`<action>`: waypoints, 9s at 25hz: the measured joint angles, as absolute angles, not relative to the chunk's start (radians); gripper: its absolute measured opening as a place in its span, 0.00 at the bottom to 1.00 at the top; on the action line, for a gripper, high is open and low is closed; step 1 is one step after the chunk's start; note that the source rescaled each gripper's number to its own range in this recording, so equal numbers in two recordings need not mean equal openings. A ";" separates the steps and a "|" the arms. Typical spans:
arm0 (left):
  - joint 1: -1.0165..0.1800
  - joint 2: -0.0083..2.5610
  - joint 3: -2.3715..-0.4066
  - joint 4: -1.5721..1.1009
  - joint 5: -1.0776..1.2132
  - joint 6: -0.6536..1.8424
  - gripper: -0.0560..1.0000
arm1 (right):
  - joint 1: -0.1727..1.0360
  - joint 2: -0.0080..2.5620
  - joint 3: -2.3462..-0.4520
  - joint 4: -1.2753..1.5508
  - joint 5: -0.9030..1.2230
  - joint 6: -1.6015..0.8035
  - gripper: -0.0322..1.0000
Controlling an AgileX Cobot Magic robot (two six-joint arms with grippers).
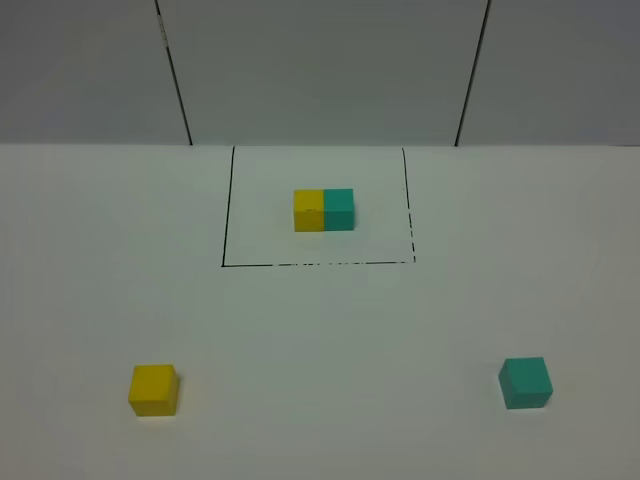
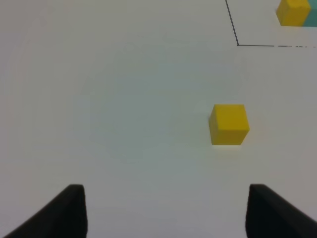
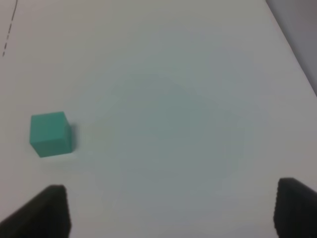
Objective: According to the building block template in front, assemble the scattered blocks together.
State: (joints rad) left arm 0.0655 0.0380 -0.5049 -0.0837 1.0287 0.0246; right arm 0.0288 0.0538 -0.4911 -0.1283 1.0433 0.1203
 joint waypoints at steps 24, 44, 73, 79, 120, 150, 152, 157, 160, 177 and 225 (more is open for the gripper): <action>0.065 0.093 -0.505 -0.084 1.028 -0.118 0.55 | 0.029 0.054 -0.491 -0.128 1.043 0.120 0.68; -0.064 1.054 -0.868 -0.350 1.100 0.077 0.79 | 0.029 0.054 -0.491 -0.129 1.043 0.120 0.68; -0.232 1.574 -0.915 -0.141 0.844 -0.184 0.79 | 0.029 0.054 -0.491 -0.129 1.043 0.120 0.68; -0.282 1.668 -0.960 -0.090 0.829 -0.271 0.79 | 0.029 0.054 -0.491 -0.129 1.043 0.120 0.68; -0.333 1.899 -0.977 -0.044 0.602 -0.310 0.79 | 0.029 0.054 -0.491 -0.129 1.043 0.120 0.68; -0.399 1.918 -0.982 0.018 0.591 -0.389 0.06 | 0.029 0.054 -0.491 -0.129 1.043 0.120 0.68; -0.399 1.916 -0.997 0.090 0.637 -0.389 0.06 | 0.029 0.054 -0.491 -0.129 1.043 0.120 0.68; -0.399 1.866 -1.160 0.298 0.903 -0.273 0.06 | 0.029 0.054 -0.491 -0.129 1.043 0.120 0.68; -0.398 1.829 -1.277 0.298 1.015 -0.042 0.06 | 0.029 0.054 -0.491 -0.129 1.043 0.120 0.68; -0.456 2.003 -1.592 0.000 1.122 0.690 0.06 | 0.029 0.054 -0.491 -0.129 1.043 0.120 0.68; -0.652 2.485 -2.048 0.000 1.112 0.908 0.06 | 0.029 0.054 -0.491 -0.129 1.043 0.120 0.68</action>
